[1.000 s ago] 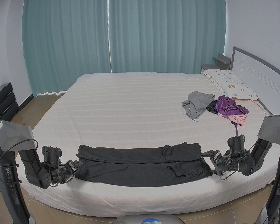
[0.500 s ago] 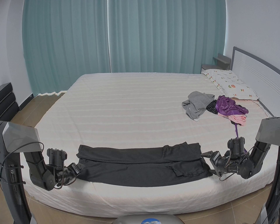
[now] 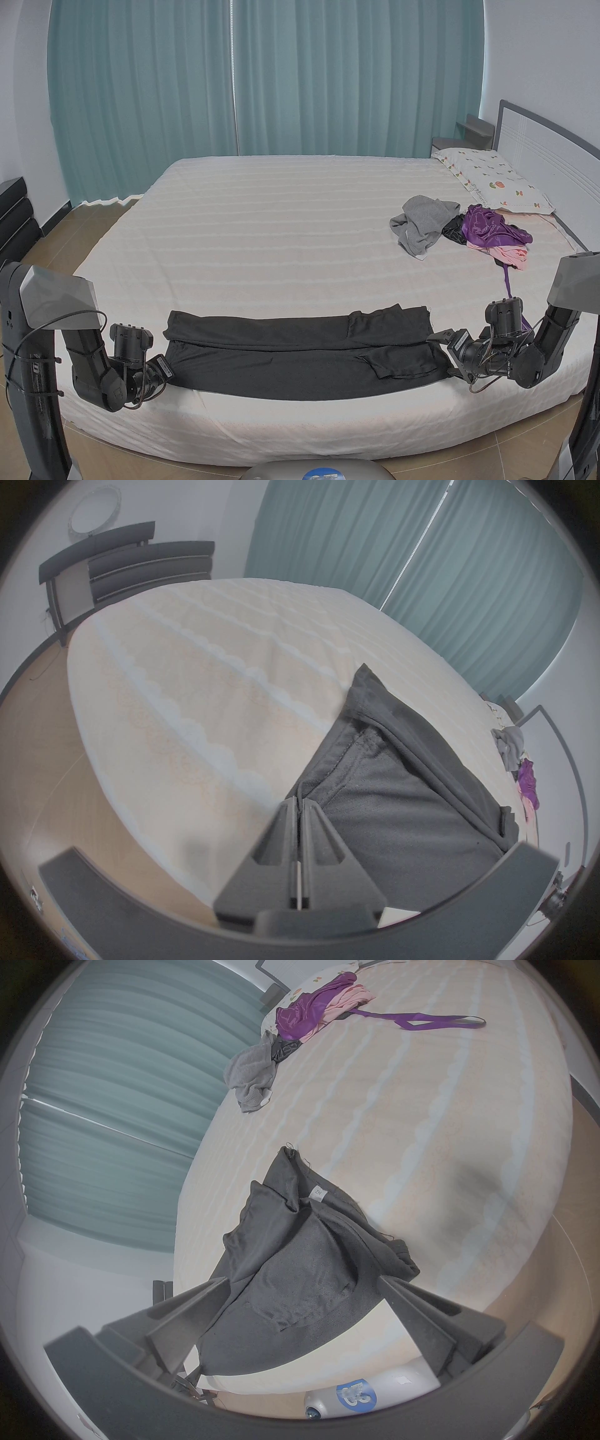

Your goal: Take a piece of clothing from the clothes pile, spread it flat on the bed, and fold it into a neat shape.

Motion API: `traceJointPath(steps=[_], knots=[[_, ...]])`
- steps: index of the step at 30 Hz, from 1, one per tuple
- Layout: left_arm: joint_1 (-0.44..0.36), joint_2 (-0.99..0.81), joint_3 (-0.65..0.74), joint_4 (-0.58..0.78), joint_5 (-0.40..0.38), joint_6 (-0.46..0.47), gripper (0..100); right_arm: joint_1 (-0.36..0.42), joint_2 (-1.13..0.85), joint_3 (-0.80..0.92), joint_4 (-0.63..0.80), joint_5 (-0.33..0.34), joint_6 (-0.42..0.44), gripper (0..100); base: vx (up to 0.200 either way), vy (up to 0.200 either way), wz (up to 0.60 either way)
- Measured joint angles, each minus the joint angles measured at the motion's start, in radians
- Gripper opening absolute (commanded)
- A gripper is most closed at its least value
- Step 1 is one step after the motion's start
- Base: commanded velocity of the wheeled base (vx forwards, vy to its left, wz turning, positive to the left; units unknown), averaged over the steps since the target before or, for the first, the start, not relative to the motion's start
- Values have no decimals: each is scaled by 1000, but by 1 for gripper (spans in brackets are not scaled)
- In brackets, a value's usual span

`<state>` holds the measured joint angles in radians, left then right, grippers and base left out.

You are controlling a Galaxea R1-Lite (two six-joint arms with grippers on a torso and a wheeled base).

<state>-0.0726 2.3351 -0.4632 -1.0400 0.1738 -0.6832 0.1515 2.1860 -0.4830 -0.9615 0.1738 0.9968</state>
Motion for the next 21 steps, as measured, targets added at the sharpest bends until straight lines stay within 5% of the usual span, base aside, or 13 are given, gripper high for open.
traceJointPath(steps=[20, 21], knots=[[14, 1, 17, 0, 23, -5, 0, 4, 6, 4, 0, -4, -4, 100, 0, 0, 0], [14, 1, 17, 0, 23, -6, 100, 2, 8, 3, 0, -4, -4, 100, 0, 0, 0]])
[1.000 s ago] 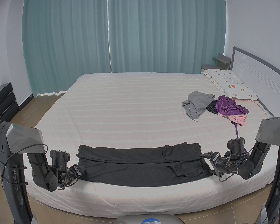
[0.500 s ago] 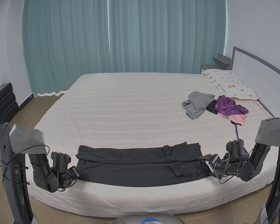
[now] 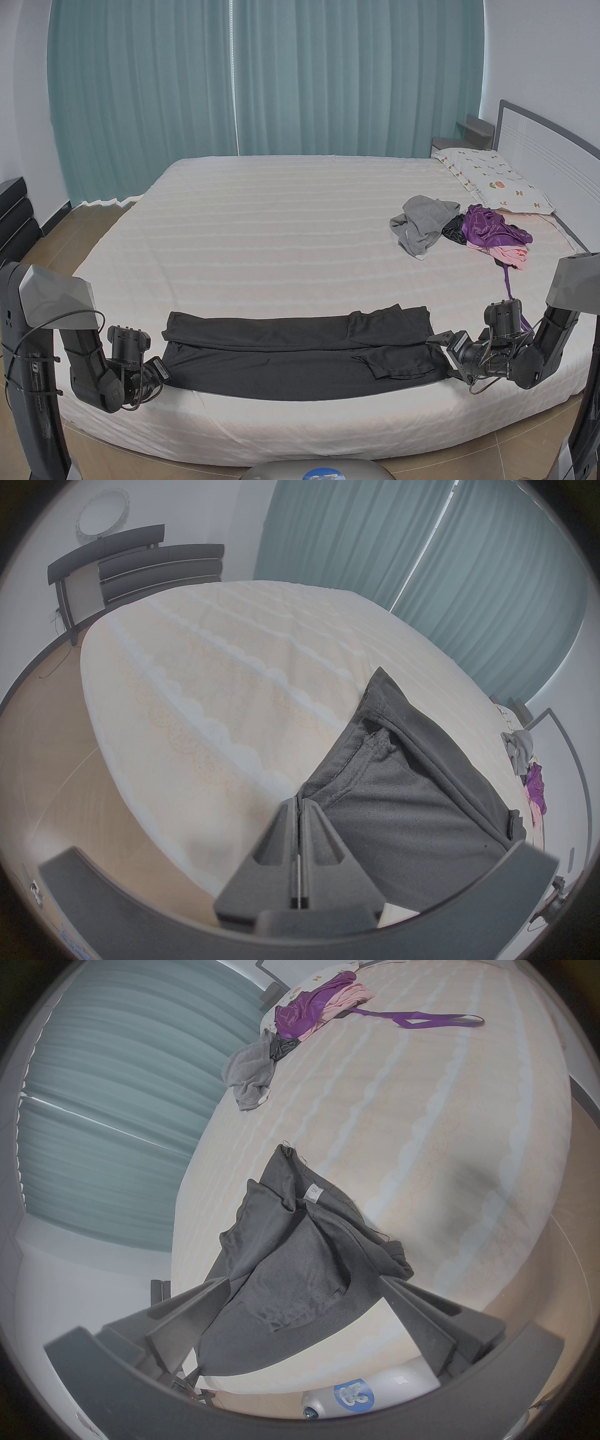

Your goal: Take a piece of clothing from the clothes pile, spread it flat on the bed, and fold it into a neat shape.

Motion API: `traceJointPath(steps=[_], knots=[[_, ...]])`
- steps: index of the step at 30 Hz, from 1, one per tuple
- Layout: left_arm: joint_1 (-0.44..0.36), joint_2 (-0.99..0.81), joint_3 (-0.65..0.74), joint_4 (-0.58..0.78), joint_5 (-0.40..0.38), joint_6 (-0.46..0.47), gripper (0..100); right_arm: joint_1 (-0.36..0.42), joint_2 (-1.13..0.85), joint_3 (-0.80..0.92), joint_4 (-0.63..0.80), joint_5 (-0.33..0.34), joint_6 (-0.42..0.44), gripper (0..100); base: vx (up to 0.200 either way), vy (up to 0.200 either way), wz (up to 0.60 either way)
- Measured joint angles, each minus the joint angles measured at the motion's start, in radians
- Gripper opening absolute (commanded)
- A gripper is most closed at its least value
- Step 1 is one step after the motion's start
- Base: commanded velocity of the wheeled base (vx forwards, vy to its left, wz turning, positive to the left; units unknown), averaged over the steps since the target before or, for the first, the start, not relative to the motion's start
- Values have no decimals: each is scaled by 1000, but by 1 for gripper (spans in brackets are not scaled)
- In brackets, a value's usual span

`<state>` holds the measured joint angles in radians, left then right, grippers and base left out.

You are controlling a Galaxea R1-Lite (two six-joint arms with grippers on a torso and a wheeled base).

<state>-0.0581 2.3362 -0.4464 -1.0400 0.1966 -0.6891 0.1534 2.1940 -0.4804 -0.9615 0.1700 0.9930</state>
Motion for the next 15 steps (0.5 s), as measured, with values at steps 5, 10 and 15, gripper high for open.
traceJointPath(steps=[5, 10, 15], knots=[[3, -3, 0, 0, -9, -4, 100, -4, 6, -2, -1, 1, 1, 100, 0, 0, 0], [4, -6, -5, 0, -11, -27, 100, -5, 8, -3, -1, 1, 2, 100, 0, 0, 0], [21, -30, -10, 1, -25, -42, 100, -5, 10, -3, -1, 1, 3, 100, 0, 0, 0]])
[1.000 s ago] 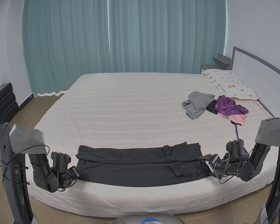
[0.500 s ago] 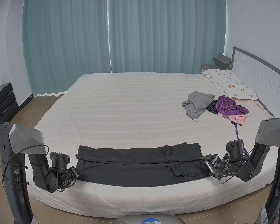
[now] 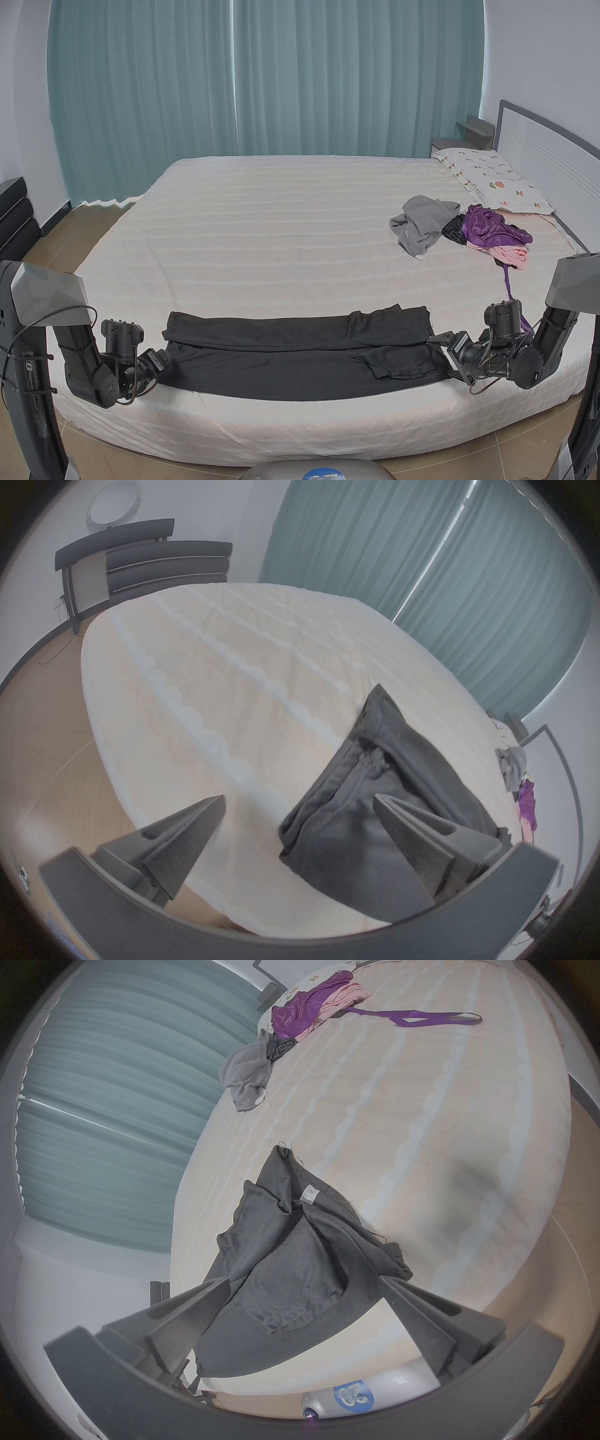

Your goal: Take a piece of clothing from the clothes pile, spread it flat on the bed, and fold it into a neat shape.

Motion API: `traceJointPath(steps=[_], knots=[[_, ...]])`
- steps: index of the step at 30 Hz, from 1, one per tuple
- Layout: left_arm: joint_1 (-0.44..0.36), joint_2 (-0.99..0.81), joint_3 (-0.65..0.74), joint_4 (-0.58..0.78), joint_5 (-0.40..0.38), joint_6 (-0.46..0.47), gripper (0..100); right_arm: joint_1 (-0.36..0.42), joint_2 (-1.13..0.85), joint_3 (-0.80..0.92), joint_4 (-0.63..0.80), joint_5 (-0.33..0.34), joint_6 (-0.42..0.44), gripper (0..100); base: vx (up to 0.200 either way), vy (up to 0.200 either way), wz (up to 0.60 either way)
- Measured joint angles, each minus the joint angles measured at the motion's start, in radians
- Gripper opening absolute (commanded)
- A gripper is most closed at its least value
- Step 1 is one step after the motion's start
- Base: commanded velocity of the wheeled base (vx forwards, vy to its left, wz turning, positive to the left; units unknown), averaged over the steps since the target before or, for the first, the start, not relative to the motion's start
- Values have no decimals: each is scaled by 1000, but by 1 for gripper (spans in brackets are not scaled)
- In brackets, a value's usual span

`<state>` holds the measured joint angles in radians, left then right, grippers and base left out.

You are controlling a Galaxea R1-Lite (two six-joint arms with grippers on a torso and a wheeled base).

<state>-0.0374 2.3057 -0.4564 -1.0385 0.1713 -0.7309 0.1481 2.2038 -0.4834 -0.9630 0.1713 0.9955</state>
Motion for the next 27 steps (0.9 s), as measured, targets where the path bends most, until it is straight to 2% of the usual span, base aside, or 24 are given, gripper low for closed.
traceJointPath(steps=[16, 23, 27], knots=[[83, -106, -21, 0, -291, -14, 100, 1, 2, -1, 0, 2, 0, 100, 0, 0, 0], [101, -115, -43, -2, -289, -63, 100, 3, 3, 0, -1, 3, 0, 100, 0, 0, 0], [105, -119, -51, -3, -287, -95, 100, 3, 3, 0, -2, 3, 0, 100, 200, 0, 0]])
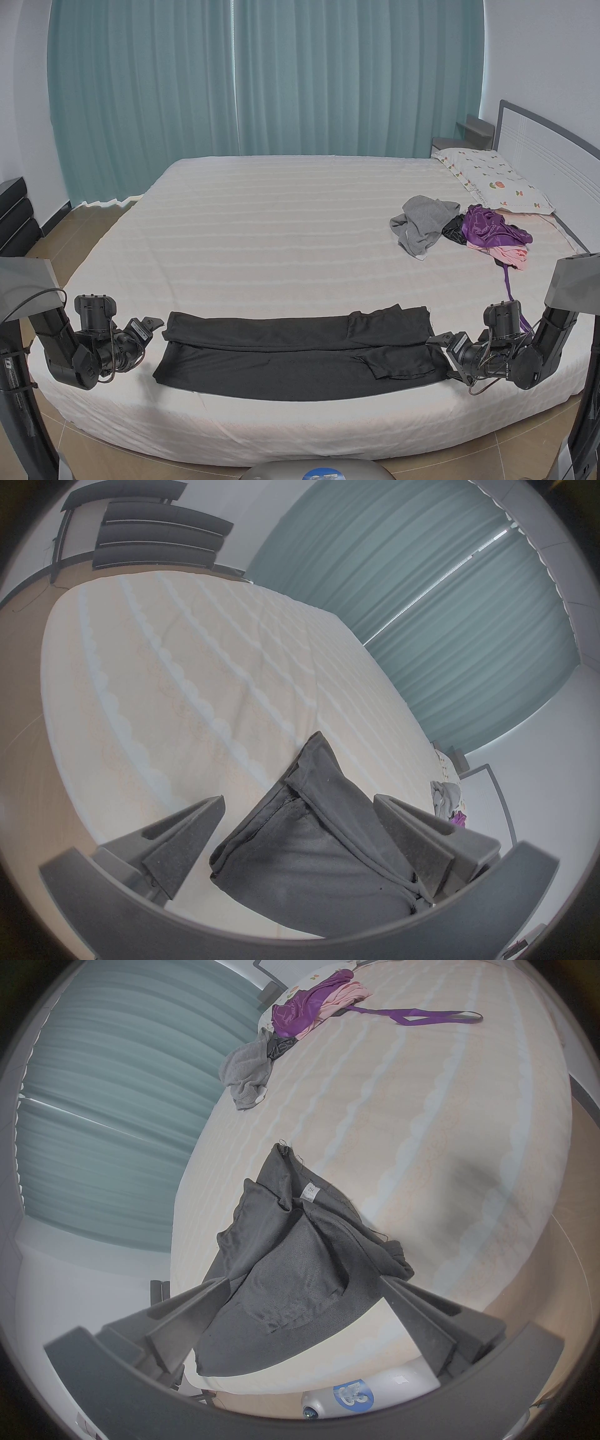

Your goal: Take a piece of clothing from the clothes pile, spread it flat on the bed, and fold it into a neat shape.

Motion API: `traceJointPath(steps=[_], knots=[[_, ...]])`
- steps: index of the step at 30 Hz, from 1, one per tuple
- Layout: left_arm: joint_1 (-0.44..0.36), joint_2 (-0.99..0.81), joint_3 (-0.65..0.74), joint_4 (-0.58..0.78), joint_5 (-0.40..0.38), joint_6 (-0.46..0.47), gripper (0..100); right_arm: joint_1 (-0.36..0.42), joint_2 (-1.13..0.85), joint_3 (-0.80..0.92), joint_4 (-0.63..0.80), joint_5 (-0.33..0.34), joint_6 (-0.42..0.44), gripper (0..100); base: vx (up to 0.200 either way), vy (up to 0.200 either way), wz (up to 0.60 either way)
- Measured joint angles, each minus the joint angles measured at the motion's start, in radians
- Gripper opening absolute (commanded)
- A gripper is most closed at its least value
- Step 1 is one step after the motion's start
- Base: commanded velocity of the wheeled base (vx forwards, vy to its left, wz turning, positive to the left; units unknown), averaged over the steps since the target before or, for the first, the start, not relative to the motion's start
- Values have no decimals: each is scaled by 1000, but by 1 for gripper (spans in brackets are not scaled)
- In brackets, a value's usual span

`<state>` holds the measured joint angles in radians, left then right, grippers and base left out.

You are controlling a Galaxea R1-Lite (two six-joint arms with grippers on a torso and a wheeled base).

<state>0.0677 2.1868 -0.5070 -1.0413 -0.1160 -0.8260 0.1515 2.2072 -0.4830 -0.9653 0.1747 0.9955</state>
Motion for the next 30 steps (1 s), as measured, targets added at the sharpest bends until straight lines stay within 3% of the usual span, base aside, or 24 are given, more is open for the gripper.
traceJointPath(steps=[7, 13, 20, 30], knots=[[-4, -1, -4, 0, -34, 23, 100, 1, 0, 1, -1, 0, 0, 100, 57, 0, 0], [-5, 15, -66, 27, -89, 110, 100, 3, 0, 0, -1, 0, 0, 100, 0, 0, 0], [-5, 83, -168, 103, -100, 281, 100, 4, 0, 1, -1, 0, 0, 100, 0, 0, 0], [-13, 179, -230, 111, -106, 399, 100, 7, 5, 3, -2, -3, -3, 100, 0, 0, 0]])
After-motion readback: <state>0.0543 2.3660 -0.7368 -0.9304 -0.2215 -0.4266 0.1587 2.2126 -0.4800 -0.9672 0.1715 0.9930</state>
